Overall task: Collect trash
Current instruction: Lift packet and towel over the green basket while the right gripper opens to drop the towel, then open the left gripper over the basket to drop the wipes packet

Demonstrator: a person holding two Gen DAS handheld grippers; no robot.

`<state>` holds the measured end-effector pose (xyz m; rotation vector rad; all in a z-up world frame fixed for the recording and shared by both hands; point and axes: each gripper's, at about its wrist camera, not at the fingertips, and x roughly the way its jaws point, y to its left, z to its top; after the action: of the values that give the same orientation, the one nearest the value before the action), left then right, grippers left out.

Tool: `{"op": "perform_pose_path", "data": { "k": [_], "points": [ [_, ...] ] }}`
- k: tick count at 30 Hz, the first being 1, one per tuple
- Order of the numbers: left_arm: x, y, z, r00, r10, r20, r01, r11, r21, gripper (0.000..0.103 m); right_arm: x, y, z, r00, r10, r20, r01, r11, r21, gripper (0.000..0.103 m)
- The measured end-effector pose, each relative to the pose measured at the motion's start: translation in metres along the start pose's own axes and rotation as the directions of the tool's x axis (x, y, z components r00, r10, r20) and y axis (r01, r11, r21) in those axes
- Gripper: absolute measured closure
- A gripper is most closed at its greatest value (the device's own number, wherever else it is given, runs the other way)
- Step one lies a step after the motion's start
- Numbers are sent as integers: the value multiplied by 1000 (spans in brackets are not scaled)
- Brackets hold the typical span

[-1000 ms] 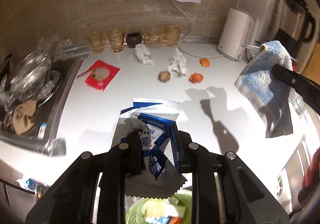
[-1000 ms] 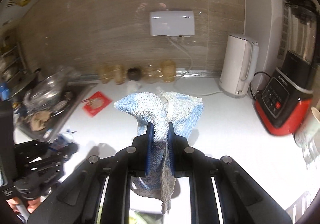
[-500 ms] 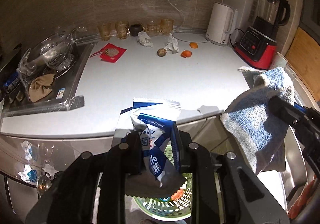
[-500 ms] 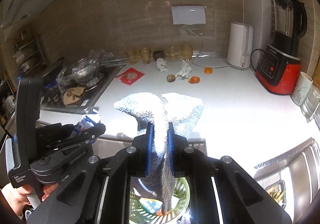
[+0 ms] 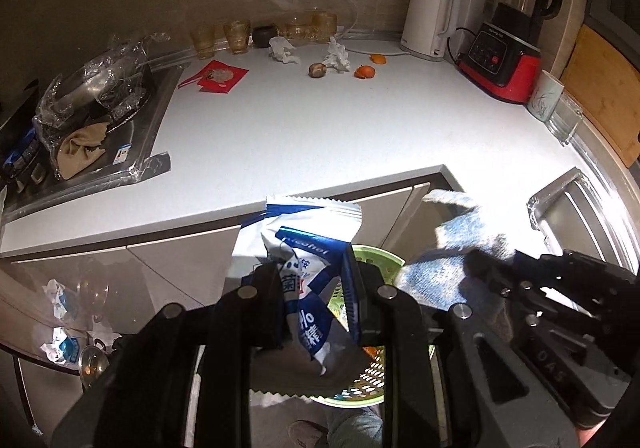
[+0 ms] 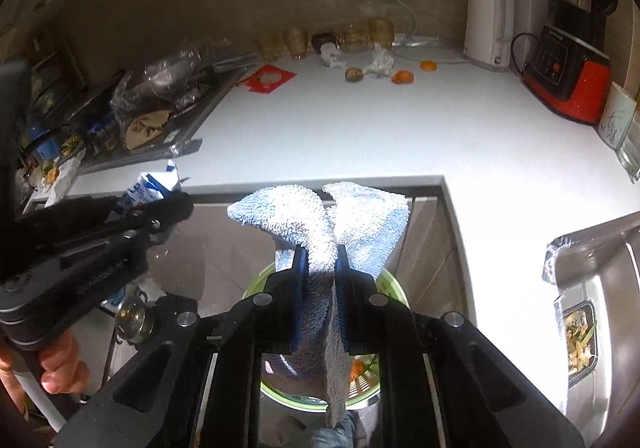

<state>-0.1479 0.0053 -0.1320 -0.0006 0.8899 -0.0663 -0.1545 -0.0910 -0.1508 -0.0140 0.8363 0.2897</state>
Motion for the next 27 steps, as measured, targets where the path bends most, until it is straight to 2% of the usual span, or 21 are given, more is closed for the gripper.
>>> {"op": "perform_pose_path", "data": {
  "k": [2, 3, 4, 6, 7, 10, 15, 20, 22, 23, 25, 26, 27],
  "points": [
    [3, 1, -5, 1000, -2, -11, 2, 1000, 8, 81, 22, 0, -10, 998, 2, -58, -2, 1000, 7, 85],
    [5, 1, -7, 1000, -2, -17, 2, 1000, 12, 81, 31, 1, -15, 996, -2, -85, 2, 1000, 6, 79],
    [7, 1, -9, 1000, -1, -23, 1, 1000, 16, 81, 41, 1, -20, 993, -6, -116, 6, 1000, 3, 72],
    [10, 1, -11, 999, -3, -34, 4, 1000, 21, 81, 53, 2, -27, 988, -11, -151, 12, 1000, 2, 42],
    [11, 2, -12, 999, -5, -38, 5, 1000, 23, 81, 54, 2, -29, 987, -15, -159, 16, 1000, 10, 38],
    [14, 2, -14, 999, -12, -45, 13, 1000, 26, 81, 48, -2, -28, 988, -19, -151, 24, 999, 34, 30],
    [17, 1, -15, 998, -27, -54, 28, 999, 30, 81, 18, -16, -14, 995, -51, -88, 59, 994, 87, 16],
    [23, -7, -19, 996, -51, -73, 54, 998, 39, 81, -15, -30, -3, 995, -95, -15, 96, 988, 124, 6],
    [27, -11, -20, 993, -70, -90, 73, 997, 38, 80, -23, -35, 0, 994, -112, 7, 110, 985, 133, 6],
    [29, -13, -21, 992, -73, -100, 77, 996, 35, 77, -27, -38, 1, 993, -116, 17, 112, 984, 141, 5],
    [33, -17, -23, 991, -73, -116, 76, 997, 29, 62, -30, -45, 0, 994, -109, 28, 103, 981, 167, 5],
    [34, -18, -24, 991, -68, -118, 71, 997, 25, 49, -31, -48, -1, 994, -101, 28, 95, 979, 183, 5],
    [34, -19, -24, 991, -61, -116, 64, 998, 23, 41, -31, -52, -2, 995, -94, 26, 87, 976, 199, 5]
  ]
}}
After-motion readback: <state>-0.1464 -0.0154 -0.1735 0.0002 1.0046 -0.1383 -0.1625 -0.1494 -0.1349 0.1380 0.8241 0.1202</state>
